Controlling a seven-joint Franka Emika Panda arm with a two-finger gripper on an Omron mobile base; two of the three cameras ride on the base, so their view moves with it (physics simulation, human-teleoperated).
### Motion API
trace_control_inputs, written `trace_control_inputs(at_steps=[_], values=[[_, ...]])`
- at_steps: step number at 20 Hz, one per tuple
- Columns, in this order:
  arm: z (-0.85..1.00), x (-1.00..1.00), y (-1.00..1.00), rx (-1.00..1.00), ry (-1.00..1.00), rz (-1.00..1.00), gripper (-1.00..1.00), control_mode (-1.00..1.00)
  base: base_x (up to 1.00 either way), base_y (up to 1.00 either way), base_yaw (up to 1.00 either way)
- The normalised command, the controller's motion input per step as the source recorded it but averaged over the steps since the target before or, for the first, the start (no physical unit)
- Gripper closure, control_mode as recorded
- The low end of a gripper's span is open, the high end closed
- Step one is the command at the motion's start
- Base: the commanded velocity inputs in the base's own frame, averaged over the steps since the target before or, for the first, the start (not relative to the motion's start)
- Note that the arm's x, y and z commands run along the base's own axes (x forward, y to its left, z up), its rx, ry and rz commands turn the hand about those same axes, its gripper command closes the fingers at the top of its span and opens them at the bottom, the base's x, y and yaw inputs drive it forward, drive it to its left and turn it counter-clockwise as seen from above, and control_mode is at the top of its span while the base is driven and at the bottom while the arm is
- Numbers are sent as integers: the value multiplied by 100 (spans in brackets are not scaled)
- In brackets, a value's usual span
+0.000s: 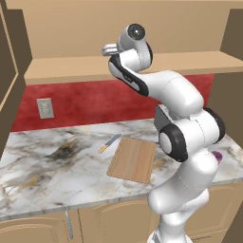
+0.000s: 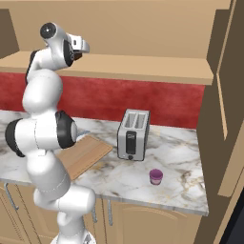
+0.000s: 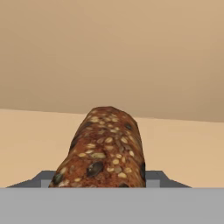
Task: Pick the bread, place it on the cutting board, pick the jam, place it on the counter, and close the cabinet.
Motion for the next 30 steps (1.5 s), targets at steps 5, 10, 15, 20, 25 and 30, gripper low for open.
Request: trace_control_inputs(at_steps=[5, 10, 15, 20, 25, 30], values=[[0, -36, -19, 0, -5, 0, 100, -100, 0, 0, 0], [0, -41, -17, 0, 0, 0, 100, -100, 0, 0, 0], [0, -45, -18, 0, 0, 0, 100, -100, 0, 0, 0], [0, -49, -21, 0, 0, 0, 100, -100, 0, 0, 0], [0, -49, -19, 0, 0, 0, 100, -100, 0, 0, 0], [0, -52, -13, 0, 0, 0, 100, -100, 0, 0, 0]])
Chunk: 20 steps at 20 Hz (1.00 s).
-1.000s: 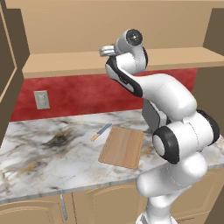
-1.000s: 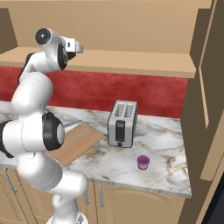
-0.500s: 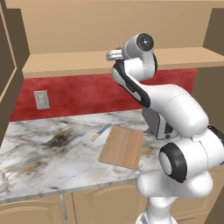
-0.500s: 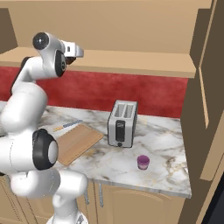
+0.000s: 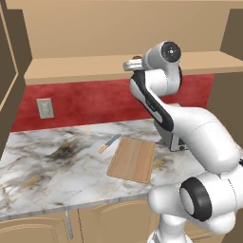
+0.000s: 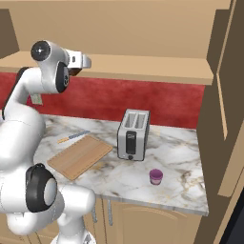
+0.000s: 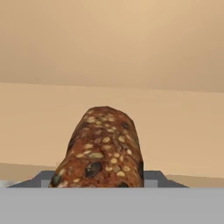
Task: Pick the bread, place it on the cutting board, pick the jam, place it on the counter, and close the cabinet.
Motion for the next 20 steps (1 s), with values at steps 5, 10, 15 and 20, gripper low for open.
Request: trace_control_inputs(at_steps=[5, 10, 15, 20], values=[[0, -52, -6, 0, 1, 0, 100, -100, 0, 0, 0], [0, -52, -6, 0, 2, 0, 100, -100, 0, 0, 0], [0, -52, -11, 1, 7, 0, 100, -100, 0, 0, 0], [0, -55, -7, 1, 7, 0, 100, -100, 0, 0, 0]])
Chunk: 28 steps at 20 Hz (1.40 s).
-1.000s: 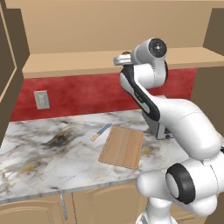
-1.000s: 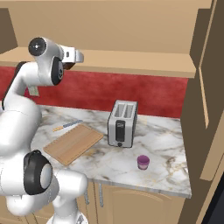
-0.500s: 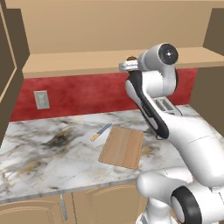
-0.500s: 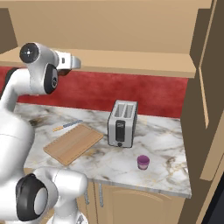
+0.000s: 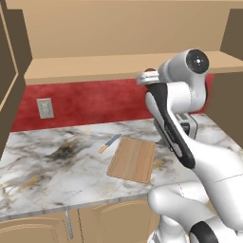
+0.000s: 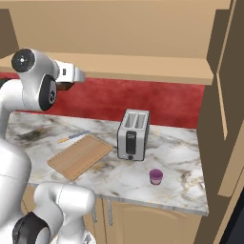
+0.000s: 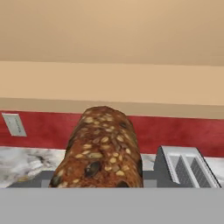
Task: Pick the bread, place it on the cutting board, pick the jam, place it on the counter, and close the cabinet.
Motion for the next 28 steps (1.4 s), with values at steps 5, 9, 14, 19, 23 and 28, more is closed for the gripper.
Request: trace_control_inputs(at_steps=[5, 9, 14, 19, 23, 28], values=[[-5, -50, -1, 0, 2, 0, 100, -100, 0, 0, 0], [-15, -42, 0, 0, 0, 0, 100, -100, 0, 0, 0], [-23, -27, 0, 0, 0, 0, 100, -100, 0, 0, 0], [-25, -20, 0, 0, 0, 0, 100, -100, 0, 0, 0], [-24, -11, 0, 0, 0, 0, 100, -100, 0, 0, 0], [-23, -9, 0, 0, 0, 0, 100, -100, 0, 0, 0]])
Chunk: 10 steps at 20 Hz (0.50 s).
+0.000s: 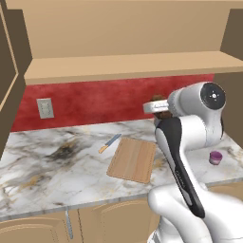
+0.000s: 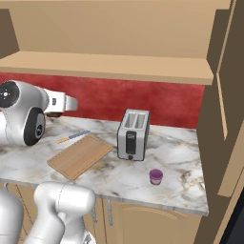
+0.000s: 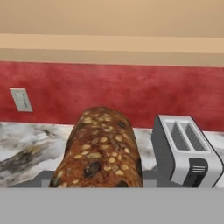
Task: Pick the bread, place it on the cutting board, pick the jam, place it on the counter, and close the cabinet.
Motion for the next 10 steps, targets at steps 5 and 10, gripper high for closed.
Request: trace_control_inputs(at_steps=[5, 10], values=[[-21, -7, 0, 0, 2, 0, 100, -100, 0, 0, 0], [-22, -3, 0, 0, 1, 0, 100, -100, 0, 0, 0]])
